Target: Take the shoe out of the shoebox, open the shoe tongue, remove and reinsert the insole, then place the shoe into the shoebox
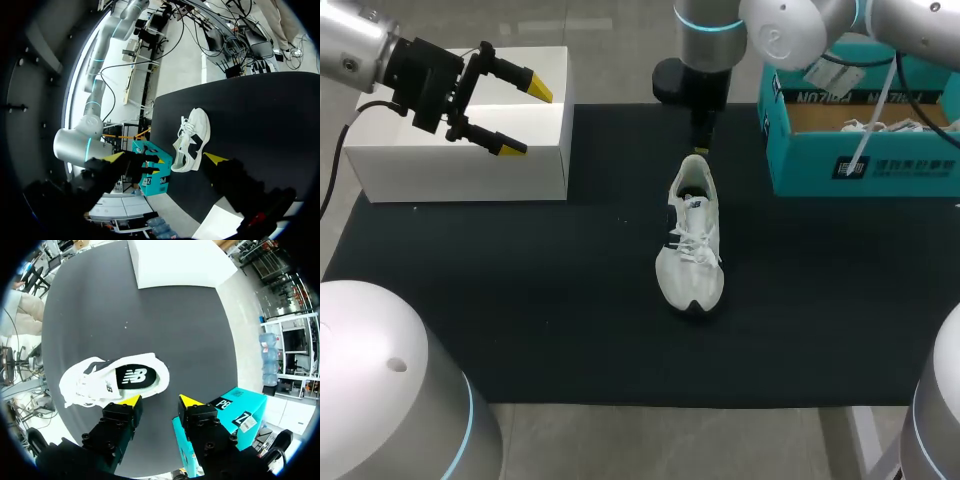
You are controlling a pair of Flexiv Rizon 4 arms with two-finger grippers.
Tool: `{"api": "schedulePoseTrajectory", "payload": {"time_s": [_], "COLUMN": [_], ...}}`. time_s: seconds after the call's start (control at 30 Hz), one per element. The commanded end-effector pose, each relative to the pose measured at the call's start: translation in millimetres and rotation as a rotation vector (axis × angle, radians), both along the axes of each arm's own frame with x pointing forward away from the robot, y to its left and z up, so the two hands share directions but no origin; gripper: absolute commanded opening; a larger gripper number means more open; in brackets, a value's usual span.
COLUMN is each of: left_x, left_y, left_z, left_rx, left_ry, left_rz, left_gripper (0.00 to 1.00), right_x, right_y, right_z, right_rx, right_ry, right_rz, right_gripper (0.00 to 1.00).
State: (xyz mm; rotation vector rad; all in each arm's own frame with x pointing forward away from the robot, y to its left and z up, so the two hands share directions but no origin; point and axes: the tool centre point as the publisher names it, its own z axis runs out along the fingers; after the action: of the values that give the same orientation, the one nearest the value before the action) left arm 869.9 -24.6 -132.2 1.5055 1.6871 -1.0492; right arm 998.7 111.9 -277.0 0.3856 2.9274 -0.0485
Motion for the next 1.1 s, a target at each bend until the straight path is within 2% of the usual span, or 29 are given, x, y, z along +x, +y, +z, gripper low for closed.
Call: {"api": "schedulePoseTrajectory", "payload": {"time_s": [0.03,0.33,0.43,0.53,0.57,0.63,0.67,0.77,0.93,1.1], "left_x": [0.6,0.6,0.6,0.6,0.6,0.6,0.6,0.6,0.6,0.6], "left_y": [0.1,0.1,0.1,0.1,0.1,0.1,0.1,0.1,0.1,0.1], "left_z": [0.2,0.2,0.2,0.2,0.2,0.2,0.2,0.2,0.2,0.2], "left_rx": [0.003,0.003,0.003,0.003,0.003,0.003,0.003,0.003,0.003,0.003], "left_ry": [0.0,0.0,0.0,0.0,0.0,0.0,0.0,0.0,0.0,0.0], "left_rz": [-0.002,-0.002,-0.002,-0.002,-0.002,-0.002,-0.002,-0.002,-0.002,-0.002], "left_gripper": [1.0,1.0,1.0,1.0,1.0,1.0,1.0,1.0,1.0,1.0], "right_x": [12.7,21.0,22.3,24.9,25.2,26.6,27.1,27.4,27.9,30.9], "right_y": [3.3,6.5,8.1,6.9,7.0,7.1,6.9,5.9,2.0,0.1], "right_z": [-11.6,-29.8,-36.8,-45.4,-46.8,-52.7,-55.3,-60.3,-70.6,-78.6], "right_rx": [-0.033,-0.052,-0.067,-0.06,-0.06,-0.063,-0.066,-0.068,-0.066,-0.064], "right_ry": [0.011,0.023,0.011,0.012,0.013,0.021,0.026,0.031,0.03,0.035], "right_rz": [0.005,0.006,0.005,0.006,0.006,0.008,0.007,0.004,-0.002,-0.003], "right_gripper": [0.46,0.49,0.55,0.52,0.54,0.67,0.69,0.68,0.75,0.74]}}
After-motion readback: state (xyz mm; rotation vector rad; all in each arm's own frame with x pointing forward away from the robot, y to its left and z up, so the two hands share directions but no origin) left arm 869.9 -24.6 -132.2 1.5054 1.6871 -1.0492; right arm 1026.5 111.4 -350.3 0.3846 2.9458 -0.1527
